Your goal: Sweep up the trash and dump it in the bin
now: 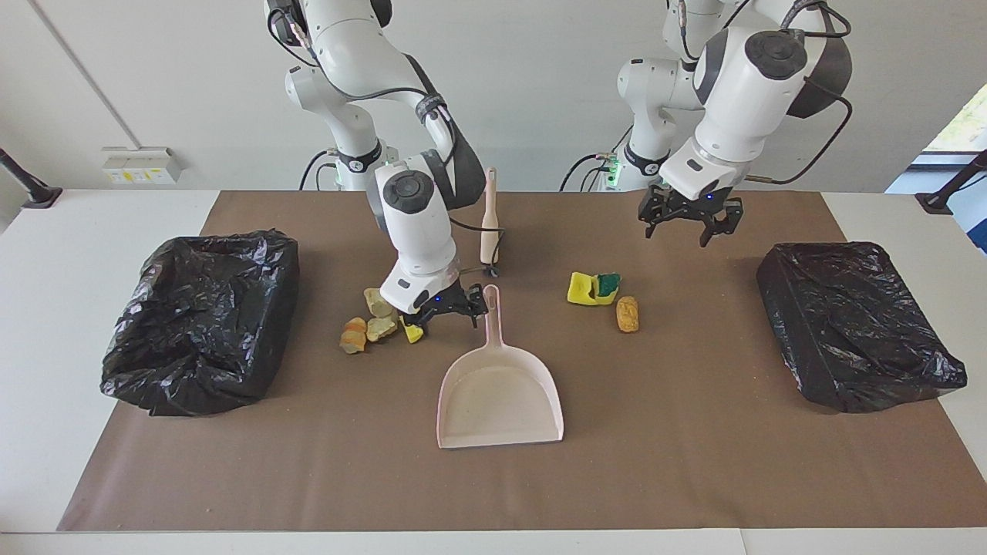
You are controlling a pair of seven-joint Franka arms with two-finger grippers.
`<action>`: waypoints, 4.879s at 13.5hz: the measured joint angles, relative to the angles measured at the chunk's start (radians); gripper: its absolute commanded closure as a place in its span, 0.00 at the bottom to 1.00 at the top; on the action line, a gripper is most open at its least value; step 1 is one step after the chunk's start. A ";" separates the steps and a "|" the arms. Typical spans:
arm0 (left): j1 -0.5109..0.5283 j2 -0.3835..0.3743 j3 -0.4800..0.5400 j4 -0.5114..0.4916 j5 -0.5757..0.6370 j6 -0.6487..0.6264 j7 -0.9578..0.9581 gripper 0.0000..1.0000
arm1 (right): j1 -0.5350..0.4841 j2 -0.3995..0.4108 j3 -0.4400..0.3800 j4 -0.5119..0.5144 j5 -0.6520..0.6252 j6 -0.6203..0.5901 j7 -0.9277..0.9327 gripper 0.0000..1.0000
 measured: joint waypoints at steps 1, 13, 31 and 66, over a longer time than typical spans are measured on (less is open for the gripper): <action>-0.031 -0.035 -0.001 -0.052 -0.009 0.016 -0.034 0.00 | 0.000 0.001 0.001 0.001 0.005 0.000 0.000 0.00; -0.581 -0.095 -0.007 -0.472 -0.083 0.438 -0.632 0.00 | 0.066 0.044 0.023 0.031 0.066 0.010 0.021 0.03; -0.755 0.044 -0.005 -0.489 -0.091 0.636 -0.853 0.61 | -0.122 -0.108 0.014 0.117 0.060 -0.427 -0.549 1.00; 0.057 -0.066 0.008 -0.504 0.014 0.280 -0.069 1.00 | 0.146 -0.312 0.033 -0.345 -0.085 -0.209 -0.875 1.00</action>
